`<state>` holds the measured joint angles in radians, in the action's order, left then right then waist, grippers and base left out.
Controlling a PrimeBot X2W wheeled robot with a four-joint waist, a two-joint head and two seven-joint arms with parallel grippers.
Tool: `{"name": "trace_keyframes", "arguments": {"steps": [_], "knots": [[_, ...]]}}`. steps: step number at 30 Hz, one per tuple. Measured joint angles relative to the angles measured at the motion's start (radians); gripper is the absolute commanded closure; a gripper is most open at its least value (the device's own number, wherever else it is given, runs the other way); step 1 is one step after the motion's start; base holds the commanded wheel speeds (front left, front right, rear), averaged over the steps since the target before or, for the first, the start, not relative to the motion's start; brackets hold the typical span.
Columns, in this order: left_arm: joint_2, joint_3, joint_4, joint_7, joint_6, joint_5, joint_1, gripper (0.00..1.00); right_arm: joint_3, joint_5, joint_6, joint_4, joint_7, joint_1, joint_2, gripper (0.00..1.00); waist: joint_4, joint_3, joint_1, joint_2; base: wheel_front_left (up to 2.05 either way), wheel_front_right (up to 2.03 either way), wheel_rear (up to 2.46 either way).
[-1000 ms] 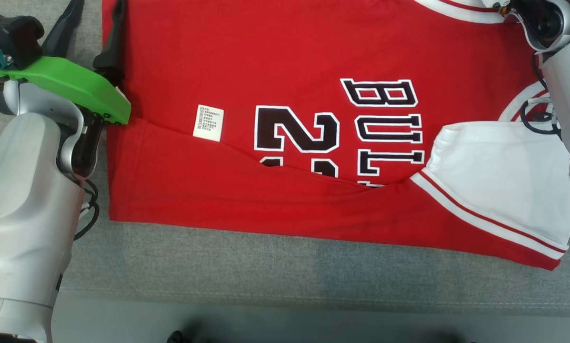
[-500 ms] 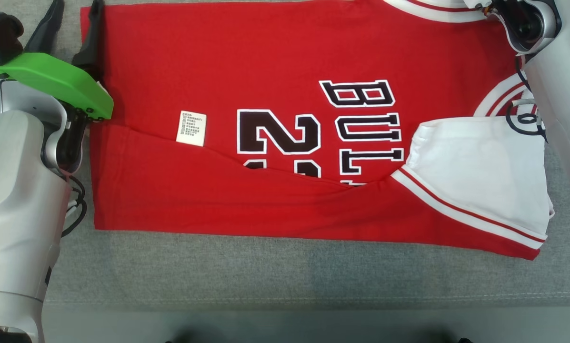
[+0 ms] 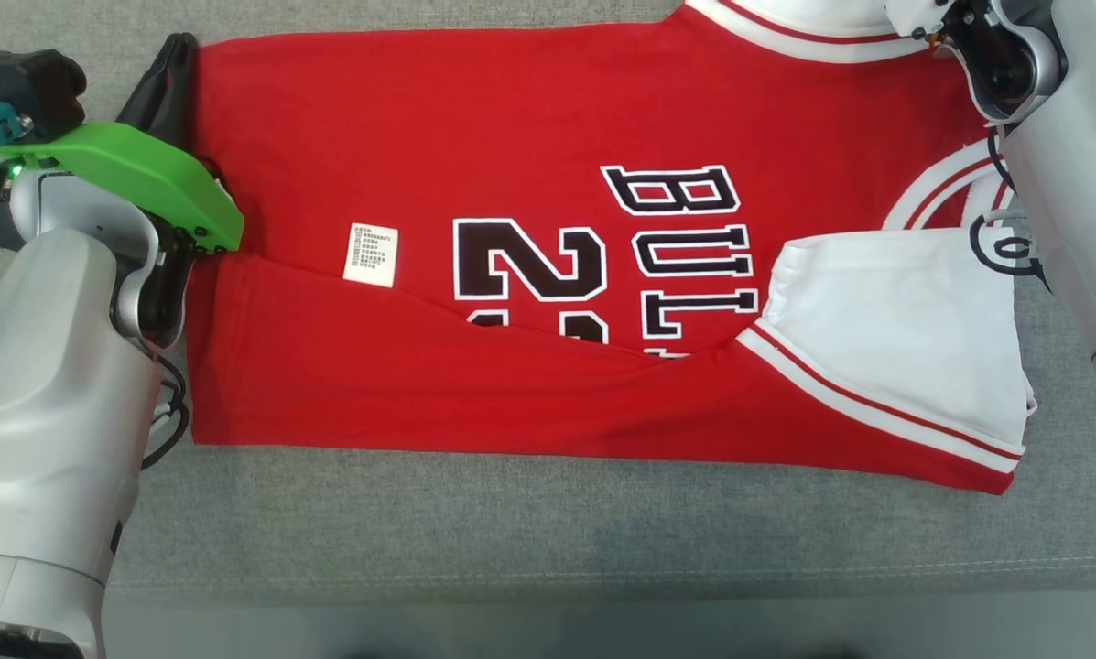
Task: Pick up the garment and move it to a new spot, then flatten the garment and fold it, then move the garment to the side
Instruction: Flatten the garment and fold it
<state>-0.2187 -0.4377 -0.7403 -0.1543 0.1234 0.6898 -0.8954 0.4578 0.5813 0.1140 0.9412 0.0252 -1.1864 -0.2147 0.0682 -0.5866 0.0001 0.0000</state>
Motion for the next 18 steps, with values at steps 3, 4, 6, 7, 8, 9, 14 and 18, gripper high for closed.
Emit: {"name": "trace_keyframes", "arguments": {"steps": [3, 4, 6, 7, 8, 9, 14, 18], "knots": [[0.004, -0.012, 0.001, -0.016, 0.0, 0.0, 0.015, 1.0, 0.002, 0.0, 0.0, 0.002, -0.029, 0.0, 0.012, 1.0, 0.0, 0.015, 0.0, 0.0, 0.0, 0.0, 0.0], [0.004, -0.017, 0.003, -0.021, 0.0, 0.0, 0.02, 1.0, 0.004, 0.0, 0.0, 0.004, -0.036, 0.0, 0.015, 1.0, 0.0, 0.02, 0.0, 0.0, 0.0, 0.0, 0.0], [0.006, -0.022, 0.007, -0.033, 0.0, 0.002, 0.031, 1.0, 0.007, 0.0, 0.001, 0.007, -0.055, 0.004, 0.021, 1.0, 0.001, 0.031, 0.0, 0.0, 0.0, 0.0, 0.0], [0.006, -0.024, 0.008, -0.037, 0.0, 0.002, 0.036, 1.0, 0.007, 0.0, 0.002, 0.009, -0.064, 0.007, 0.021, 1.0, 0.001, 0.037, 0.0, 0.0, 0.0, 0.0, 0.0], [0.006, -0.024, 0.012, -0.044, 0.001, 0.003, 0.04, 1.0, 0.007, 0.0, 0.004, 0.011, -0.074, 0.01, 0.021, 1.0, 0.001, 0.042, 0.0, 0.0, 0.0, 0.0, 0.0], [0.005, -0.024, 0.016, -0.053, 0.001, 0.008, 0.045, 1.0, 0.008, 0.0, 0.006, 0.012, -0.086, 0.012, 0.021, 1.0, 0.0, 0.048, 0.0, 0.0, 0.0, 0.0, 0.0], [-0.007, -0.023, 0.047, -0.077, 0.001, 0.035, 0.059, 1.0, 0.009, 0.004, 0.009, 0.014, -0.146, 0.045, 0.025, 1.0, -0.002, 0.077, 0.0, 0.0, 0.0, 0.0, 0.0], [-0.017, -0.023, 0.074, -0.089, 0.001, 0.044, 0.083, 1.0, 0.01, 0.011, 0.009, 0.019, -0.197, 0.073, 0.024, 1.0, -0.007, 0.1, 0.0, 0.0, 0.0, 0.0, 0.0]]}}
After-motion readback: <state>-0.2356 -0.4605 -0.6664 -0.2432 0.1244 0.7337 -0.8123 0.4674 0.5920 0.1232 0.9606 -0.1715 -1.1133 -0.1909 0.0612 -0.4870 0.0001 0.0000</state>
